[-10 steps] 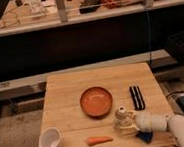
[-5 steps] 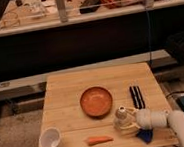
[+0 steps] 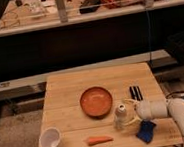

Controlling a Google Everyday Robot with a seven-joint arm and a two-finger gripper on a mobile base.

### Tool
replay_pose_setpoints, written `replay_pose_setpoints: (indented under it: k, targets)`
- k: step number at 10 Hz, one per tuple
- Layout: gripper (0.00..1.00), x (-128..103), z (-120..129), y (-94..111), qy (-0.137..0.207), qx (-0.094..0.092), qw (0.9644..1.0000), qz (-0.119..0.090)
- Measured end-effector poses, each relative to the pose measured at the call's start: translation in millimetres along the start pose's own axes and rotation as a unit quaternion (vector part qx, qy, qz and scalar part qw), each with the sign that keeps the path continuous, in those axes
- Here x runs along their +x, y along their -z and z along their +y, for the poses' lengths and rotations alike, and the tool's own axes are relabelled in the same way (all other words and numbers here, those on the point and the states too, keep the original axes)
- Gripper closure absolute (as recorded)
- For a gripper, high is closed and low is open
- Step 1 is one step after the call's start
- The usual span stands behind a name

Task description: Stand the bottle upright

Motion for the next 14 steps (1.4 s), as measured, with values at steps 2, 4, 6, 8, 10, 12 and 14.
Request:
replay_pose_setpoints:
  k: [2, 4, 6, 8, 10, 12, 14]
  targets:
    - [0.20, 13, 10, 16, 0.046, 0.015, 0.9974, -0.053]
    - [0.20, 20, 16, 35, 0.080, 0.040, 0.9891, -0.117]
    - [0.20, 18, 20, 57, 0.085, 0.063, 0.9805, -0.166]
    - [0.20, 21, 21, 73, 0.094, 0.097, 0.9671, -0.216]
    - [0.20, 20, 21, 75, 0.093, 0.098, 0.9668, -0.217]
    - [0.20, 19, 21, 74, 0.093, 0.098, 0.9666, -0.218]
    - [0.20, 18, 21, 75, 0.092, 0.097, 0.9668, -0.218]
